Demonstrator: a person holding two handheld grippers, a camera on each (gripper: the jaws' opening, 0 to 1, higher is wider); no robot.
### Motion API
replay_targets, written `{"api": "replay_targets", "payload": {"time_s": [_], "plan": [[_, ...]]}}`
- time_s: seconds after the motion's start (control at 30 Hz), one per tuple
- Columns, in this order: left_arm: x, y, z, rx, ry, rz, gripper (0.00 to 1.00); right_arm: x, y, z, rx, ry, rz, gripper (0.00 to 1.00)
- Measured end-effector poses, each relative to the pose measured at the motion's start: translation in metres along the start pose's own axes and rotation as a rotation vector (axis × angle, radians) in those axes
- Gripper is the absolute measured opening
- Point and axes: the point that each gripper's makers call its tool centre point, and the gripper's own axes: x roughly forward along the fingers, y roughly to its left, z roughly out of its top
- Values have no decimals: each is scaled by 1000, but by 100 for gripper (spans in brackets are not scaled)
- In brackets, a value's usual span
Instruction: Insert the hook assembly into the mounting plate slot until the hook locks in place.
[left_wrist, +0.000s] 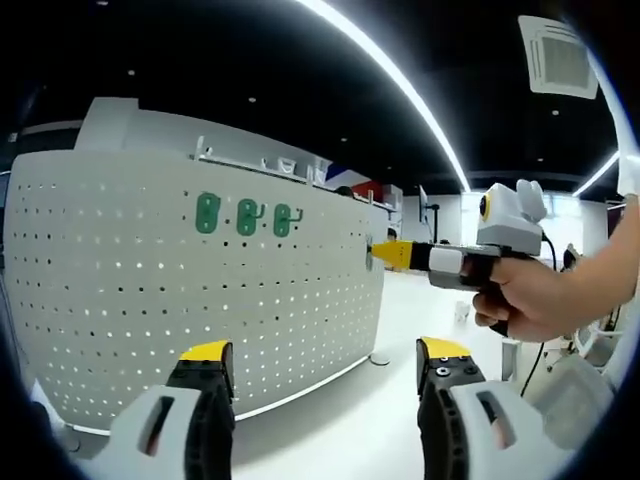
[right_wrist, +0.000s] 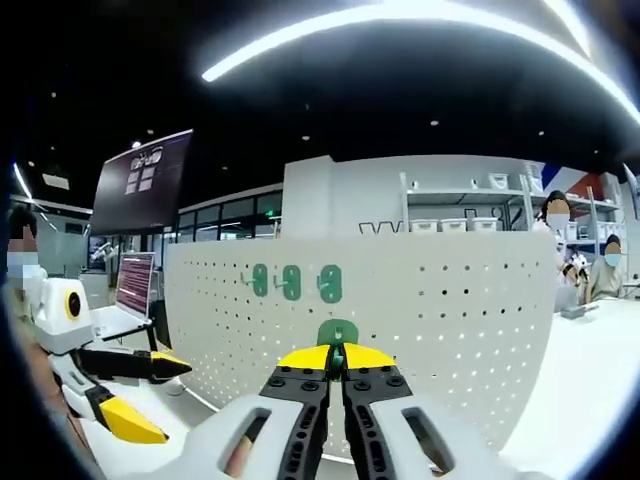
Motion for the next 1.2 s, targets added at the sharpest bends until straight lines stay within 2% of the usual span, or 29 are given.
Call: {"api": "replay_targets", "payload": {"time_s": [0.3,0.73,1.2], "plan": [[-7,3,3,-2,-13,10,76,13,-14,8,-14,-14,-21,1],[-18,11,3,-11,-19,40,76,33,-18,21,-36,-42,-26,1],[-25,16,9,-1,-25,60,76,55,-30,24,-55,-41,-56,1]]}}
